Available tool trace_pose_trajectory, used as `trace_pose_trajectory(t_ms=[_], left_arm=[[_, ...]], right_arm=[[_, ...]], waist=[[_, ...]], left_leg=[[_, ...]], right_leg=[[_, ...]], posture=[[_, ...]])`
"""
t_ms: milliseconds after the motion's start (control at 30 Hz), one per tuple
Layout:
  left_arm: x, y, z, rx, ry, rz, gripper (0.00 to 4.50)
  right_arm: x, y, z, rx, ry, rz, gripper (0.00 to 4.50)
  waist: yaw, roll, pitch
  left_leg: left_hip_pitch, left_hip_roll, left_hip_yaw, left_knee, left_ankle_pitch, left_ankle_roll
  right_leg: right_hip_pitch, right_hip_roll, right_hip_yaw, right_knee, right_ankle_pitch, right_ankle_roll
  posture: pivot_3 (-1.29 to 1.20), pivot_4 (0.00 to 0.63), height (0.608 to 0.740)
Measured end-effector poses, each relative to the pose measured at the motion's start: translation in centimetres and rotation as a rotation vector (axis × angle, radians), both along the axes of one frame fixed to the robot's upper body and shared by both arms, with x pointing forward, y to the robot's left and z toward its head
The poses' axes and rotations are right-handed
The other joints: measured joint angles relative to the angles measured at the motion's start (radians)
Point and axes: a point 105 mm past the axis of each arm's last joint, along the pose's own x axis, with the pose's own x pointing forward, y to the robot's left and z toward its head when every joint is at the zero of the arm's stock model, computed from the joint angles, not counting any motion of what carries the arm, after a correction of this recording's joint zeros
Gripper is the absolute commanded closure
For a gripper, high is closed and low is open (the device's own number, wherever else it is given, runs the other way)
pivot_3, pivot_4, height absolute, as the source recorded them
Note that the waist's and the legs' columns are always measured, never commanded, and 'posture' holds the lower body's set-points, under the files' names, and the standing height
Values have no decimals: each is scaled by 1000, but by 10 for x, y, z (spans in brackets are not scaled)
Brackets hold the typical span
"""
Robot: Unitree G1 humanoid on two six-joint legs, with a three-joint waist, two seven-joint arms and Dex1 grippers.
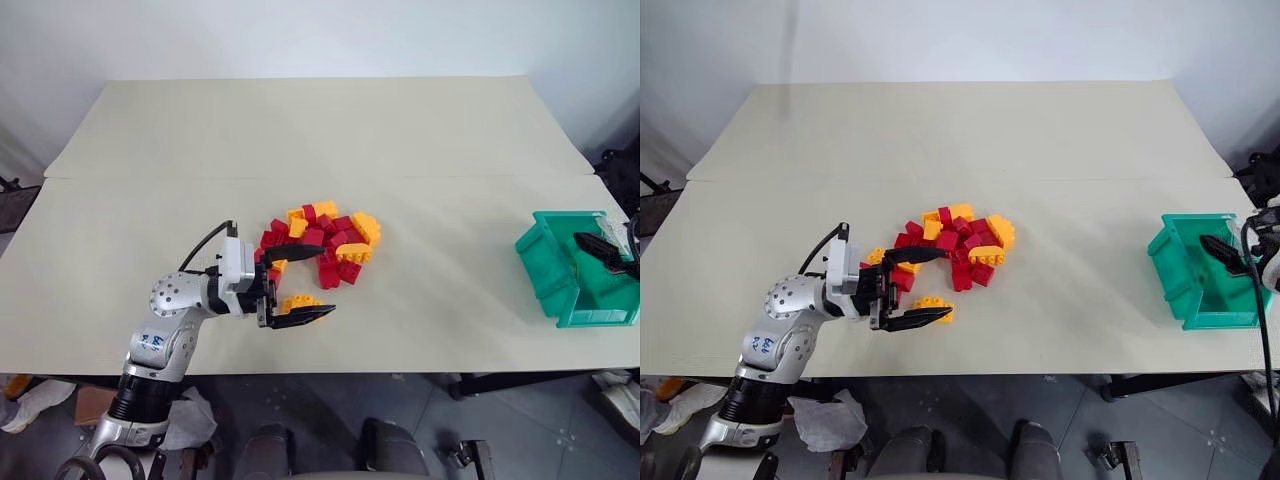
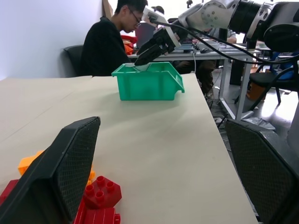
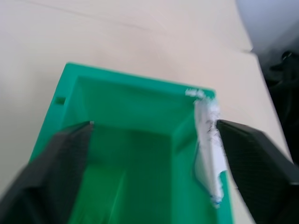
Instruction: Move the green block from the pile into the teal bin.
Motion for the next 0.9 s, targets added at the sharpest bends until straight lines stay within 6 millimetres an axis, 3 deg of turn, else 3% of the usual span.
trace_pose_trajectory(t_ms=[100, 167, 233, 300, 467, 600, 700, 800, 900], left_arm=[[1, 3, 1, -2, -4, 11, 0], [3, 7, 3, -2, -11, 30, 0], [4, 13, 5, -1, -19, 52, 0], [7, 25, 5, 12, -26, 93, 0], [19, 73, -7, 66, -2, 266, 0], [14, 106, -23, 109, 49, 401, 0], [6, 122, -34, 141, 79, 473, 0], [-3, 140, -43, 171, 100, 561, 0], [-5, 150, -33, 144, 68, 639, 0]], right_arm=[[-2, 7, 15, -23, -76, 74, 13], [-5, 23, 30, -48, -153, 196, 13], [-10, 46, 45, -51, -262, 349, 13], [-19, 81, 51, -28, -381, 556, 13], [-34, 152, 12, -20, -315, 901, 13], [-52, 203, -19, 79, -256, 1153, 13], [-59, 213, -30, 77, -236, 1234, 13], [-64, 205, -54, 73, -193, 1233, 13], [-64, 196, -70, 88, -194, 1189, 13]], waist=[[-1, 0, 0], [-1, 0, 0], [-1, 0, 0], [-5, 0, 0], [-3, 0, 0], [-3, -1, 0], [2, -1, 0], [2, -1, 0], [-1, -1, 0]], left_leg=[[0, 0, 0, 0, 0, 0], [0, 0, 0, 0, 0, 0], [0, 0, 0, 0, 0, 0], [1, 1, 0, 0, 0, 0], [1, 1, 0, 1, -1, 0], [1, 1, -1, 2, -1, 0], [1, 1, -2, 4, -3, 1], [1, 1, -2, 4, -4, 1], [1, 1, -2, 4, -4, 1]], right_leg=[[0, 0, 0, 0, 0, 0], [0, 0, 0, 0, 0, 0], [0, 0, 0, 0, 0, 0], [1, 1, 0, 0, 0, 0], [1, 1, 0, 1, 0, 0], [1, 1, 0, 1, 0, 0], [1, 1, 0, 1, 0, 0], [2, 1, -1, 1, 0, 0], [2, 1, 0, 2, 0, 0]], posture=[[0, 150, 740], [0, 150, 740], [0, 150, 740], [0, 150, 740], [0, 150, 740], [0, 150, 740], [0, 150, 740], [0, 150, 740], [0, 150, 740]])
